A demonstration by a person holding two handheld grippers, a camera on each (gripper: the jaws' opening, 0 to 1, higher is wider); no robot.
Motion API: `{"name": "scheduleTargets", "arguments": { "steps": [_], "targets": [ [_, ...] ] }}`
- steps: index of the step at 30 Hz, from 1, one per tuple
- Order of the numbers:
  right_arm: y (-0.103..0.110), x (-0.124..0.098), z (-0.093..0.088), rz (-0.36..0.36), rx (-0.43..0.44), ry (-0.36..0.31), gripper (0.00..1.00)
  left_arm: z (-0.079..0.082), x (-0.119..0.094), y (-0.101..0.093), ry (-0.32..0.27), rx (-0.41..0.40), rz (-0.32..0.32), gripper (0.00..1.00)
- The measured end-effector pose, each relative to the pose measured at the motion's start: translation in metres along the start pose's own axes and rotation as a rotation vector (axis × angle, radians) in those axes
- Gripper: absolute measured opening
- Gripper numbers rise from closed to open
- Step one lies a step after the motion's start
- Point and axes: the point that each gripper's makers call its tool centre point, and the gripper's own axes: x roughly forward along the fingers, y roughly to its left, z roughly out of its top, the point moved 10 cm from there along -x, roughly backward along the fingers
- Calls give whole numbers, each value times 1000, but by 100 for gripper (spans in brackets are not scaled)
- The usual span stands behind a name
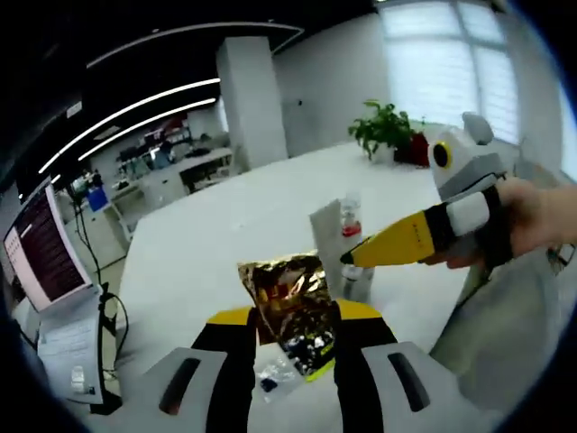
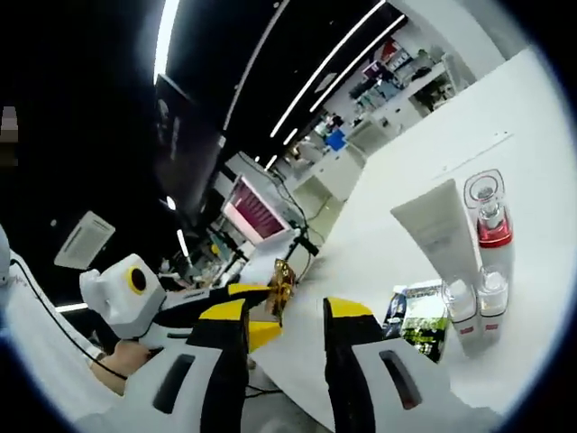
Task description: Arrange the skincare products in the storage area until every visible bottle or jar stands upright without overlapping.
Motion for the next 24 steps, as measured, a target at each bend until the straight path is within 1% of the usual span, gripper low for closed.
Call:
{"name": "scheduleTargets", "arguments": {
  "steps": [2,5,11,14,17,19,24],
  "targets": [
    [3,3,-3,12,14,7,21,1,-4,-2,-9,6,-3,28],
    [6,7,-5,35,55,3,17,1,-9,-7,-8,26,-1,28],
    [9,10,-9,47,66,14,6,0,-15,-9,-10,33,0,28],
    [10,11,-9,57,84,3,6,0,-17,-9,-11,36,1,28],
    [12,13,-10,69,86,1,3,0,-20,-9,-10,29,1,28],
    [13,14,-10,71,88,3,3,-1,-21,-8,-6,28,5,28],
    [16,15,-13,86,120,1,1,-3,-24,-7,-1,19,7,28]
  ]
}}
